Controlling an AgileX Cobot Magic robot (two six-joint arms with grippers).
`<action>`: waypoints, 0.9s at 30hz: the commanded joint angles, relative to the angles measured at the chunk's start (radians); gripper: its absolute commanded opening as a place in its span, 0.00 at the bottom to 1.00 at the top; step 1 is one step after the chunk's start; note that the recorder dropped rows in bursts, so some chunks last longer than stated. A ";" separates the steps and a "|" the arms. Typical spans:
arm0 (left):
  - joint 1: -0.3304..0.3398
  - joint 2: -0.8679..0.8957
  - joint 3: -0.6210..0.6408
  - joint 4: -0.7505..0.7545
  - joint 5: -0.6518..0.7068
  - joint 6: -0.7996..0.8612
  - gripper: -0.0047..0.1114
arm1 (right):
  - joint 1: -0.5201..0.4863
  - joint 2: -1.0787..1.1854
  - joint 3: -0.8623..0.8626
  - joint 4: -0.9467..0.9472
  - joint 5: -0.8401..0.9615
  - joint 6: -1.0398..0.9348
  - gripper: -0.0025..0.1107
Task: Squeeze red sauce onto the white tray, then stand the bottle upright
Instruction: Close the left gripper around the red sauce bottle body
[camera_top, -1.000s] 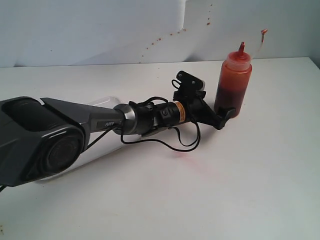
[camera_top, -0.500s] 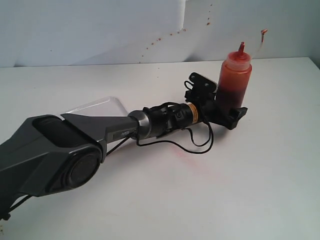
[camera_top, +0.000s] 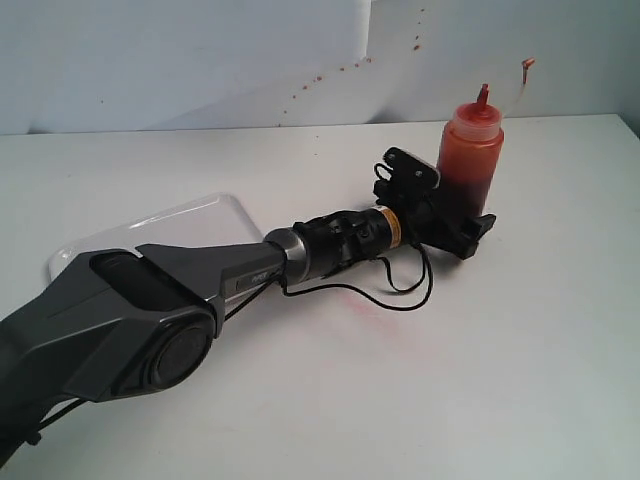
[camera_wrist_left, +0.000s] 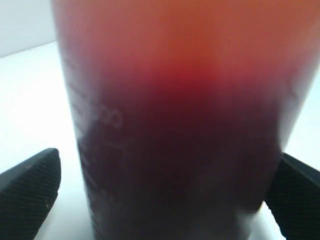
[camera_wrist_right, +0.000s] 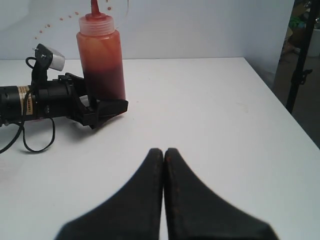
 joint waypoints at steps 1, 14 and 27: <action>-0.004 -0.001 -0.029 -0.012 0.013 0.024 0.92 | 0.001 -0.005 0.004 -0.013 -0.003 0.000 0.02; -0.004 -0.003 -0.036 -0.012 0.053 0.013 0.04 | 0.001 -0.005 0.004 -0.013 -0.003 0.000 0.02; -0.005 -0.134 -0.033 0.165 0.014 -0.198 0.04 | 0.001 -0.005 0.004 -0.013 -0.003 0.000 0.02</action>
